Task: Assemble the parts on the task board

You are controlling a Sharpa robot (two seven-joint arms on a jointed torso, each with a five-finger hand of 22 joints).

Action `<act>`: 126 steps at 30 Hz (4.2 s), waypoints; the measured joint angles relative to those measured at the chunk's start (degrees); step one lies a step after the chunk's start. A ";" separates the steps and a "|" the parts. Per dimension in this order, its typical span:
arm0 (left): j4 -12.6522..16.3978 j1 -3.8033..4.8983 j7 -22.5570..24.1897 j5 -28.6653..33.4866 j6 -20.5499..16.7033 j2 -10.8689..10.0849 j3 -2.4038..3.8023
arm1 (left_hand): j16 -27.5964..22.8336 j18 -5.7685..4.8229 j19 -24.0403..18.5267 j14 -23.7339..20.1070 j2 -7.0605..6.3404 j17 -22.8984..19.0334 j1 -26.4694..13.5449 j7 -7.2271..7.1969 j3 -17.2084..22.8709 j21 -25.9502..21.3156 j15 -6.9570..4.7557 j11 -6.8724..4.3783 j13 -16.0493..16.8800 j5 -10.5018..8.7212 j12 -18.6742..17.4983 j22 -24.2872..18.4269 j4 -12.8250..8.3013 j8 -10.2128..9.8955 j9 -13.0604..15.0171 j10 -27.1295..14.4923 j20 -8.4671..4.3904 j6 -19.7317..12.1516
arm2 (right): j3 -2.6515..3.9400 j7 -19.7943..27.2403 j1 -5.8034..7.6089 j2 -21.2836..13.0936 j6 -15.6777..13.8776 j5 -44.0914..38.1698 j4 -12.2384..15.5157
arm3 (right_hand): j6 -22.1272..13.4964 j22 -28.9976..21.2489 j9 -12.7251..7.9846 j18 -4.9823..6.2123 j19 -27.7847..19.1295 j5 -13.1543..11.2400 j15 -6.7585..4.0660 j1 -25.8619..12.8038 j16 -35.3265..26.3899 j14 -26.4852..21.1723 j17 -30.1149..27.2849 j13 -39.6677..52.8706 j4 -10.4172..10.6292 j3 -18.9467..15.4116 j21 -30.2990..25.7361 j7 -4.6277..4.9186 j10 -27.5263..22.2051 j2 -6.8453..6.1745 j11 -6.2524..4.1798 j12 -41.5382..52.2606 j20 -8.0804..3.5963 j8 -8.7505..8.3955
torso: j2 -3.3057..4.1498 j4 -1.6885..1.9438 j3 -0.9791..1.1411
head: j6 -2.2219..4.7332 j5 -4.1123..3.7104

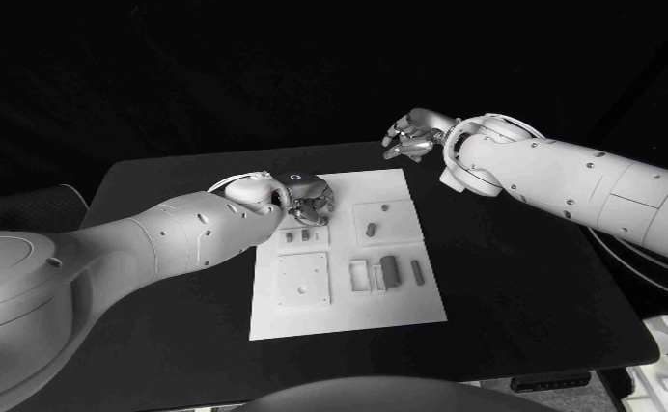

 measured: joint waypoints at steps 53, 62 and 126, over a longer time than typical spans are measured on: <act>-2.80 -0.84 0.06 0.71 -0.25 1.60 0.01 | 0.45 0.10 0.23 0.74 -1.09 1.06 -0.63 -0.02 0.35 0.00 0.11 0.40 0.34 -0.76 0.00 0.01 -0.28 -0.78 -0.40 0.40 0.22 0.03 | 0.00 0.00 0.00 0.06 0.00 0.01 0.15 | 0.08 0.00 0.00 0.00 0.21 0.00 0.21 0.00 0.00 0.00 -0.04 -0.05 0.00 0.00 0.00 -0.08 -0.10 0.00 0.11 0.22 -0.03 0.00 | -0.02 0.02 0.02 | -0.30 -0.34; -4.29 -1.63 0.14 0.81 -0.57 2.05 0.05 | 0.45 0.11 0.23 0.94 -1.09 1.14 -0.63 -0.14 0.36 0.00 0.13 0.49 0.34 -0.76 0.00 0.01 -0.28 -0.78 -0.39 0.49 0.22 0.15 | 0.00 0.00 0.00 -0.01 0.00 0.01 0.26 | 0.09 0.00 0.00 0.00 0.21 0.00 0.30 0.00 0.00 0.07 -0.04 -0.05 0.00 0.00 0.00 -0.08 -0.09 0.00 0.11 0.22 -0.03 0.00 | 0.02 -0.04 0.01 | -0.34 -0.43; -5.26 -1.82 0.99 2.24 -0.54 3.26 0.09 | 1.34 0.11 0.64 1.85 -0.32 2.26 -0.32 -0.31 0.80 0.45 0.21 0.91 0.49 -0.76 0.00 0.02 -0.41 -0.54 -0.08 0.91 0.21 0.41 | 0.00 -0.01 0.02 0.19 0.00 0.02 0.15 | 0.10 0.00 0.00 0.00 0.31 0.00 0.05 -0.23 0.00 0.08 -0.09 -0.07 0.00 0.00 0.00 -0.08 -0.10 0.22 0.12 0.22 -0.11 0.00 | -0.03 0.03 -0.01 | -0.36 -0.67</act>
